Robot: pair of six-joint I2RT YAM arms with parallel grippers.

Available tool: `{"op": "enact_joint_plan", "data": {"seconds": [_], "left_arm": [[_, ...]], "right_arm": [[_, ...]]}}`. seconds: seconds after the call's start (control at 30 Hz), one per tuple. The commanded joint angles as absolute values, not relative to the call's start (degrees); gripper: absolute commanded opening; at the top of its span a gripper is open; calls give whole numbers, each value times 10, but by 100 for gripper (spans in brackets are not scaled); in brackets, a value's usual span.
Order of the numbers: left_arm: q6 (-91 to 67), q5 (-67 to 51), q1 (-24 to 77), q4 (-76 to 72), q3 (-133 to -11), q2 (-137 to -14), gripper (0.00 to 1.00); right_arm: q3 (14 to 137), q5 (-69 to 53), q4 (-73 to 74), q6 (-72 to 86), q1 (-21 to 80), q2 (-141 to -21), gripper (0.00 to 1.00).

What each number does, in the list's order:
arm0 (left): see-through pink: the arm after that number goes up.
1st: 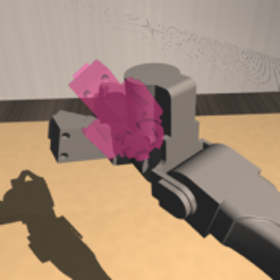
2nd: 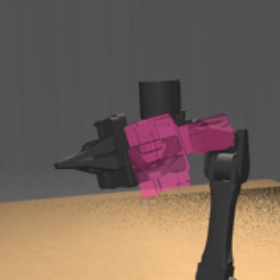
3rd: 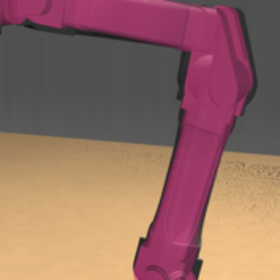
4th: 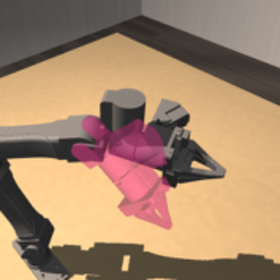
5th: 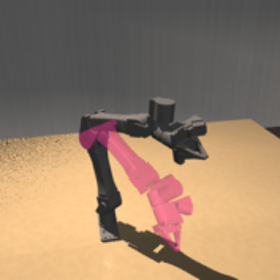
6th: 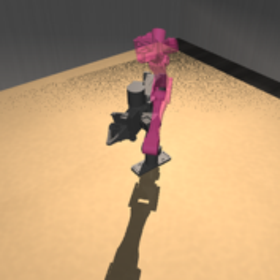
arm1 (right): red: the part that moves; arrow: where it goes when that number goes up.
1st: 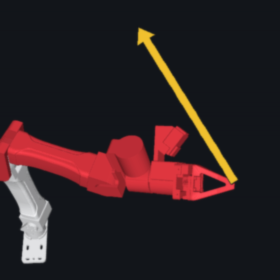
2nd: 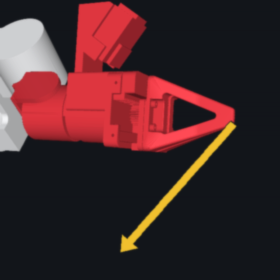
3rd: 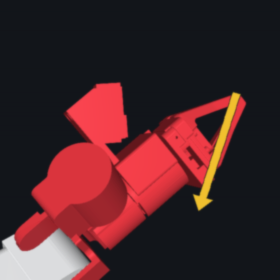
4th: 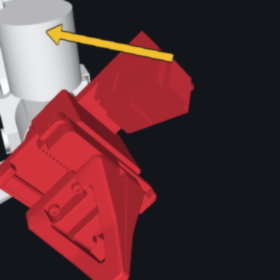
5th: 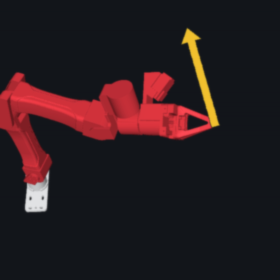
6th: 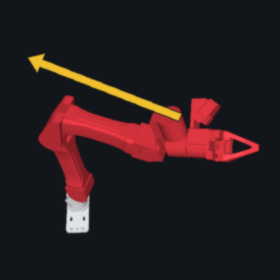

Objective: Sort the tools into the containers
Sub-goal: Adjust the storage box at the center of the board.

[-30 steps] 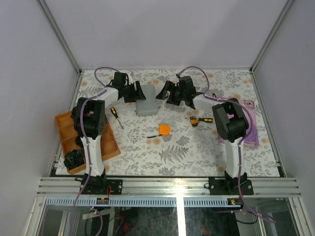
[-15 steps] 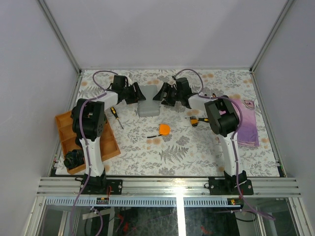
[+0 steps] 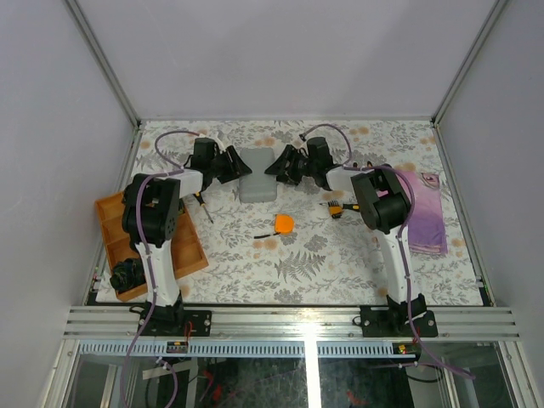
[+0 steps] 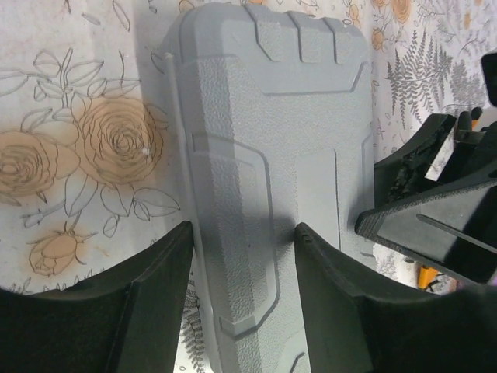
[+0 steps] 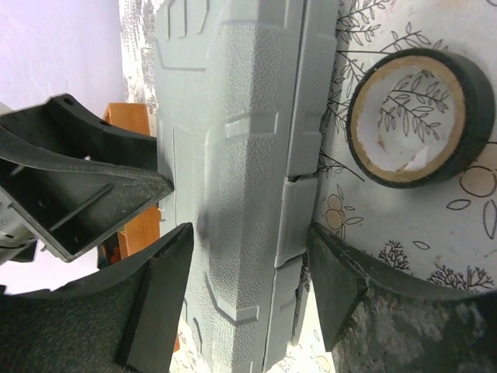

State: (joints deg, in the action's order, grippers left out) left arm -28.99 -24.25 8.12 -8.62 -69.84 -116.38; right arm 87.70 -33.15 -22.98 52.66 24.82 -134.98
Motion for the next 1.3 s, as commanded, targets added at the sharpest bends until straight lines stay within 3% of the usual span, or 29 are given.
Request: {"op": "enact_joint_plan", "data": {"seconds": [0.0, 0.17, 0.47, 0.97, 1.27], "left_arm": [[-332, -289, 113, -127, -641, -1165, 44], [-350, -296, 136, -149, -610, -1136, 43], [-381, -307, 165, -171, -547, -1063, 43], [-408, -298, 192, -223, -453, -1024, 49], [-410, -280, 190, -224, -439, -1034, 52]], "right_arm": [[852, -400, -342, 591, 259, -1345, 66], [798, -422, -435, 632, 260, -1300, 61], [707, -415, -456, 620, 261, -1202, 53], [638, -377, -346, 484, 297, -1088, 52], [601, -402, -367, 477, 305, -1074, 54]]}}
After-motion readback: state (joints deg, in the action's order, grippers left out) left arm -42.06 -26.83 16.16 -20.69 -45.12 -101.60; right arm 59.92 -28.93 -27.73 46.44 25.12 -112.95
